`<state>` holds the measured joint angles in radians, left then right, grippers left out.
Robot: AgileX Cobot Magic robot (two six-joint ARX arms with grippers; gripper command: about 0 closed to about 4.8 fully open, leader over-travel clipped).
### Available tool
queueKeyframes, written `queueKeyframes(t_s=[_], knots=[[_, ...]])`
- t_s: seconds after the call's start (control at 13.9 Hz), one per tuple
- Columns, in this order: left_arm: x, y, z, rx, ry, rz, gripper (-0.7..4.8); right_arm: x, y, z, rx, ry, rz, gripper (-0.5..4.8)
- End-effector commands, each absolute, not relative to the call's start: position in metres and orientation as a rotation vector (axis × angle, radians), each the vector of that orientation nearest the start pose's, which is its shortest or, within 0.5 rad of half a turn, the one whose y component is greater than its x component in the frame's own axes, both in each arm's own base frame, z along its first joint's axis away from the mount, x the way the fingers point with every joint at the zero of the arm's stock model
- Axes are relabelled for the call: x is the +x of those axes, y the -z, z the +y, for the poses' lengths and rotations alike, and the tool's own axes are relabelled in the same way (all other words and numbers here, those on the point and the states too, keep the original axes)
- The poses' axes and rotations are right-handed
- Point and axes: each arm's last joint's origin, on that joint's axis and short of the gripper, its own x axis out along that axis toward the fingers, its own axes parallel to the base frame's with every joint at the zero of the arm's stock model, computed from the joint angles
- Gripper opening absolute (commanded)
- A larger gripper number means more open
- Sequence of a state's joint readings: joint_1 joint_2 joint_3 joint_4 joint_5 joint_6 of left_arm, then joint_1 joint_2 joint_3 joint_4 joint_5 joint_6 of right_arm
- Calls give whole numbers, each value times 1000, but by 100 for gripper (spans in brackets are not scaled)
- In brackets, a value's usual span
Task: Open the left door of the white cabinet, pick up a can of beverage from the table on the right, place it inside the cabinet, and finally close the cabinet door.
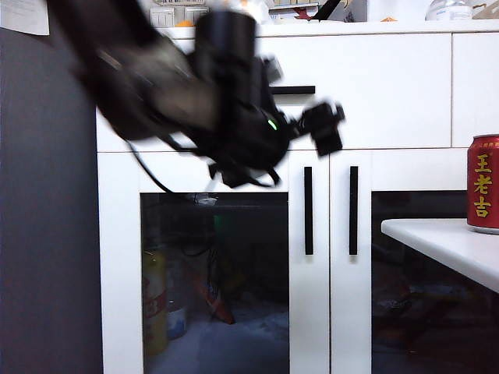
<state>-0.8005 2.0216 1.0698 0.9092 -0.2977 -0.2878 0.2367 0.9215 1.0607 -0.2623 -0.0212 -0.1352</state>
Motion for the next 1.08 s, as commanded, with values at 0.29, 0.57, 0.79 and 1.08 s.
queueKeyframes(t_s=[0.29,0.57,0.79,1.08], knots=[[345,-152,-341,-156,418,120,479,184,-399,43,-202,-209,83,190],[363,-145,-348,-152,333,114,479,177,-403,41,-200,-206,57,190],[382,-143,-351,-169,408,104,479,170,-407,38,-199,-166,37,190],[396,-147,-350,-187,425,78,479,171,-405,37,-250,-106,51,190]])
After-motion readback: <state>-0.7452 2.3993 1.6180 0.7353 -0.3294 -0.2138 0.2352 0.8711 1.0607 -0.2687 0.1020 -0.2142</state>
